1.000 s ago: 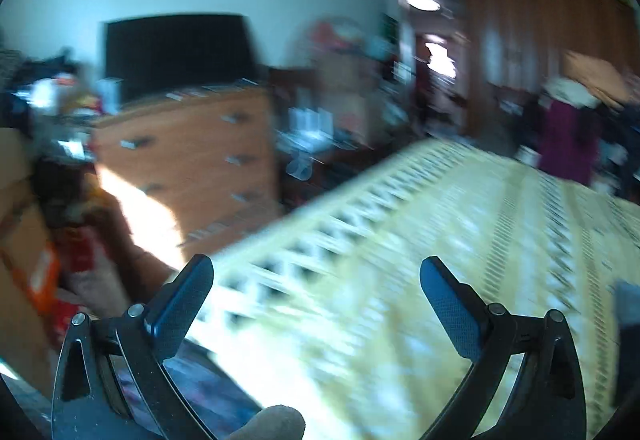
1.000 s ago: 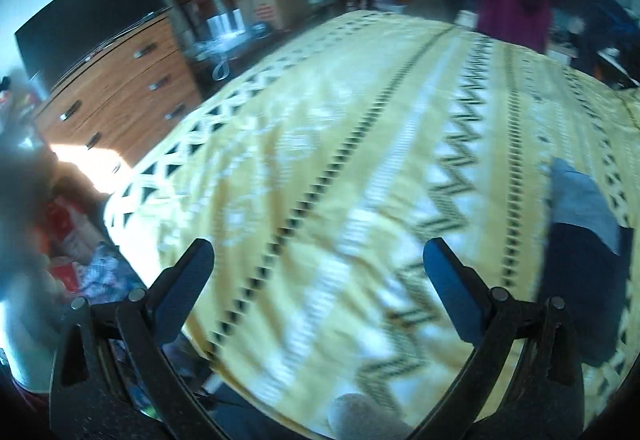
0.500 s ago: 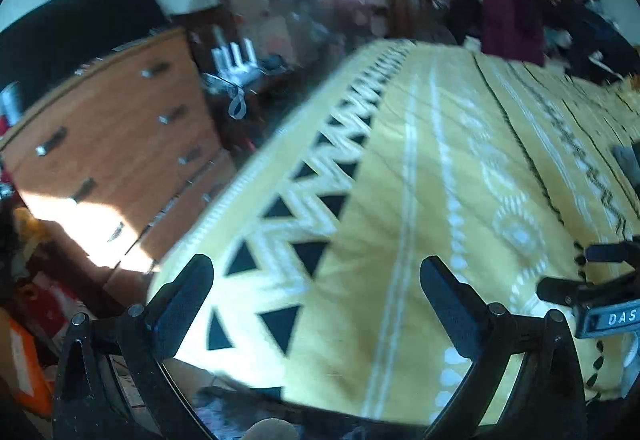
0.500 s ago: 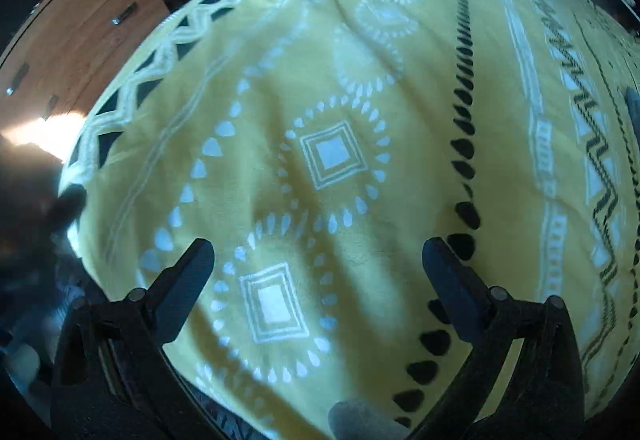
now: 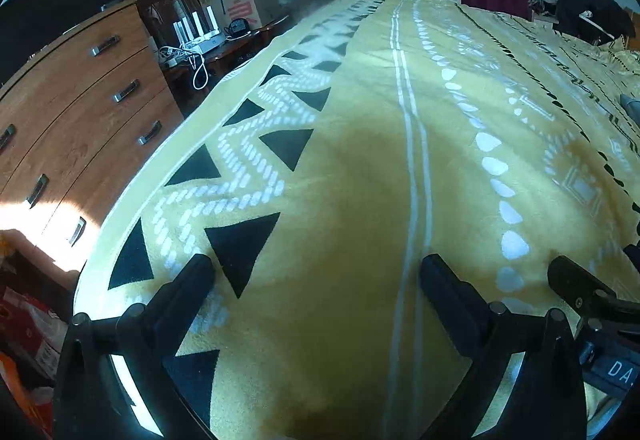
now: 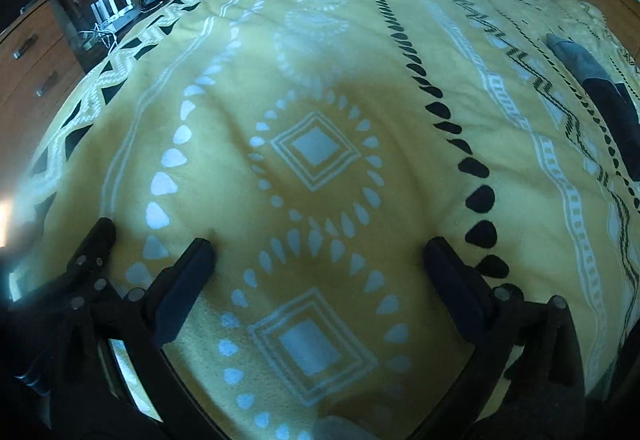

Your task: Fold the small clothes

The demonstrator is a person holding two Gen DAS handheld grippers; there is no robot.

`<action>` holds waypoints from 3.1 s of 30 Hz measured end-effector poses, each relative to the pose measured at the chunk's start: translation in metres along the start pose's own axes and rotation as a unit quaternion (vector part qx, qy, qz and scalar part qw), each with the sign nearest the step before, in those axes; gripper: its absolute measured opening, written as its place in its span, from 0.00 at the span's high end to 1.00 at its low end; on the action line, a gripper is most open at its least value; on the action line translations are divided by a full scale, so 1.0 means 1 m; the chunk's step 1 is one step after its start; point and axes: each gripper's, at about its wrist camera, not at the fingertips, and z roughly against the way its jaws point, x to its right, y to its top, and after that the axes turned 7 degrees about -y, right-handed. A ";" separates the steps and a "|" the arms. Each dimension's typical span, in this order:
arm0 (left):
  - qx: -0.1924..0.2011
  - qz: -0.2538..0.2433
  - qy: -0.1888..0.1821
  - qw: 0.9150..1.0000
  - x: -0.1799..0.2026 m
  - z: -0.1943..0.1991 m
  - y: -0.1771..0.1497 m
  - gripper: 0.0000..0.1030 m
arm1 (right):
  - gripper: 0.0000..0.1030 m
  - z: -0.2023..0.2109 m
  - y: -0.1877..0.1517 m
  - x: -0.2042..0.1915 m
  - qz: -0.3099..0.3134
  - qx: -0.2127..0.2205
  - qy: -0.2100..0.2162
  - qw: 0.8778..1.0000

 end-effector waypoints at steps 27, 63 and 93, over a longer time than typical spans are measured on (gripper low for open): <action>-0.002 -0.056 -0.121 0.991 0.034 0.002 -0.010 0.00 | 0.00 0.022 -0.043 -0.043 0.058 0.096 -0.027 0.993; -0.001 -0.046 -0.138 0.989 0.028 0.004 -0.007 0.00 | 0.00 0.022 -0.050 -0.043 -0.022 0.098 -0.049 0.994; 0.000 -0.047 -0.139 0.989 0.028 0.004 -0.007 0.00 | 0.00 0.022 -0.051 -0.042 -0.020 0.098 -0.047 0.994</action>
